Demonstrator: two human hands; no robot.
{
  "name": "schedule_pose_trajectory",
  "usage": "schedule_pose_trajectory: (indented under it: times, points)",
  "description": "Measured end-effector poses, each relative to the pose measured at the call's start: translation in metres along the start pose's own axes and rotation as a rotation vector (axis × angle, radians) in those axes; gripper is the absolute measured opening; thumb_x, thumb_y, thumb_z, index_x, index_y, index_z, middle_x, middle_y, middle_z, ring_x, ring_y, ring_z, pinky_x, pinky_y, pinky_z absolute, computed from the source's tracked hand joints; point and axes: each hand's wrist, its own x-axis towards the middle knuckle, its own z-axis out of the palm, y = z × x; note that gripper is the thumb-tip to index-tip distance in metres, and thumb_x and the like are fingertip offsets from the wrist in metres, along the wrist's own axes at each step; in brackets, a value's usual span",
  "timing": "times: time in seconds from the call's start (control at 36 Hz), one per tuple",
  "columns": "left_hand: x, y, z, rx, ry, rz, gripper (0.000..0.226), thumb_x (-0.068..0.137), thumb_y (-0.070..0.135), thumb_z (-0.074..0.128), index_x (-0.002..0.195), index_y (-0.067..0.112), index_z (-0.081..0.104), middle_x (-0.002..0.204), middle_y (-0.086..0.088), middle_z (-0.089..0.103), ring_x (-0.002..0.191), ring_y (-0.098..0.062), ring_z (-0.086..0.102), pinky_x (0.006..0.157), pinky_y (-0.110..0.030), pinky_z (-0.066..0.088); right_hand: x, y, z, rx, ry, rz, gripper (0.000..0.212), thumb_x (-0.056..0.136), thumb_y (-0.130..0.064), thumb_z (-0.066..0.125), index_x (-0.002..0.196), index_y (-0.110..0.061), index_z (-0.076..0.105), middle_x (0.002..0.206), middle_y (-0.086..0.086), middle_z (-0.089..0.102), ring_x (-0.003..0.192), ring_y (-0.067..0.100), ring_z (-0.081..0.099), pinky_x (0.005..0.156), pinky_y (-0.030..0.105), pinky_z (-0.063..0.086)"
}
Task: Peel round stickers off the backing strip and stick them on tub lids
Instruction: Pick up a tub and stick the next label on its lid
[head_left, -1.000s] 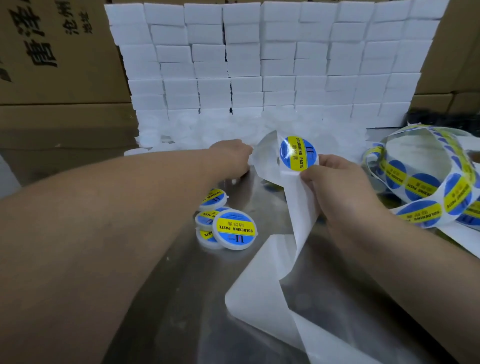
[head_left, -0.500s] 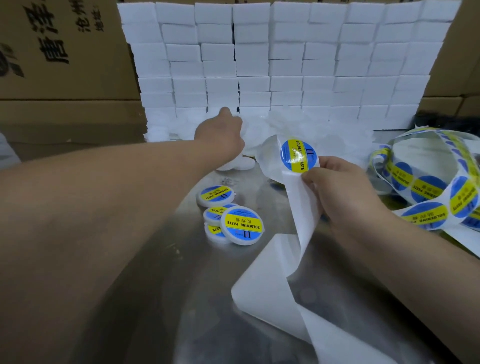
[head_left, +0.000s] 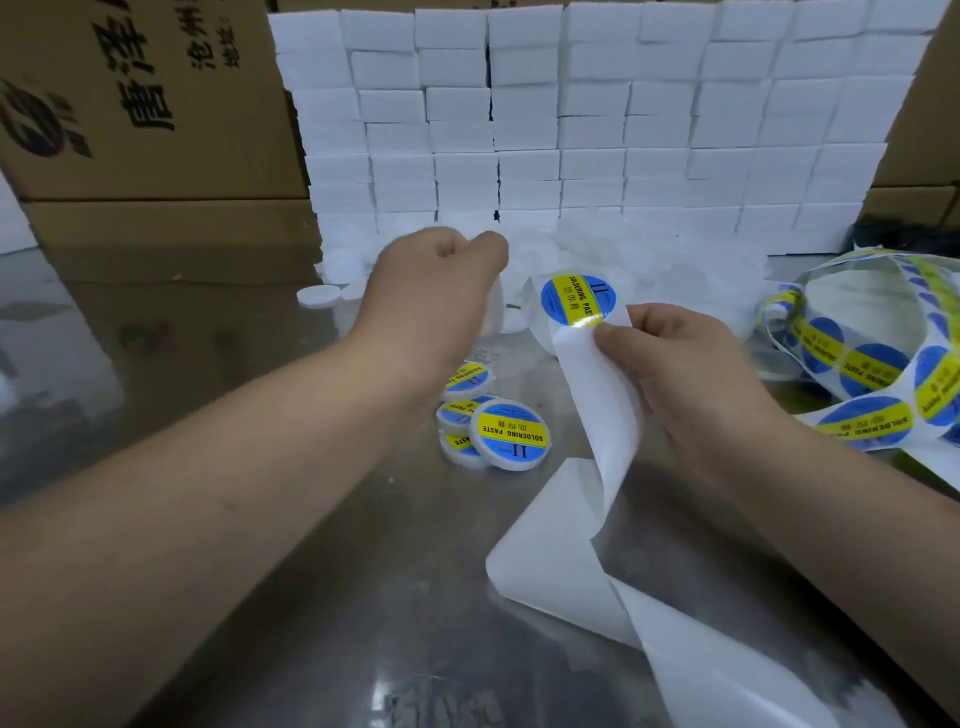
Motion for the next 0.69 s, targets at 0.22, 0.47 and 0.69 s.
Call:
schedule_pose_trajectory:
  times: [0.22, 0.47, 0.69]
  points:
    - [-0.026, -0.003, 0.002, -0.578, -0.098, -0.363, 0.022, 0.092, 0.017, 0.032, 0.079, 0.010, 0.049, 0.078, -0.007, 0.068, 0.063, -0.023, 0.062, 0.054, -0.028, 0.050, -0.006, -0.002, 0.004, 0.064, -0.074, -0.026, 0.011, 0.083, -0.010, 0.062, 0.076, -0.015, 0.069, 0.077, 0.008, 0.071, 0.068, 0.020, 0.065, 0.068, 0.039, 0.053]
    - [-0.033, -0.026, -0.006, 0.416, -0.142, 0.364, 0.028, 0.077, 0.047, 0.049, 0.101, 0.037, 0.062, 0.095, 0.013, 0.058, 0.093, -0.005, 0.052, 0.080, -0.021, 0.040, -0.014, -0.004, 0.006, 0.043, -0.141, -0.100, 0.010, 0.086, -0.015, 0.062, 0.083, -0.014, 0.071, 0.080, 0.006, 0.074, 0.074, 0.021, 0.069, 0.068, 0.037, 0.056]
    - [-0.032, -0.033, -0.007, 0.479, -0.174, 0.348, 0.021, 0.077, 0.042, 0.055, 0.096, 0.043, 0.062, 0.096, 0.017, 0.042, 0.102, -0.002, 0.045, 0.077, -0.009, 0.033, -0.021, -0.009, 0.008, 0.115, -0.290, -0.121, 0.025, 0.091, -0.007, 0.051, 0.076, -0.014, 0.070, 0.075, 0.007, 0.069, 0.069, 0.016, 0.064, 0.061, 0.027, 0.052]
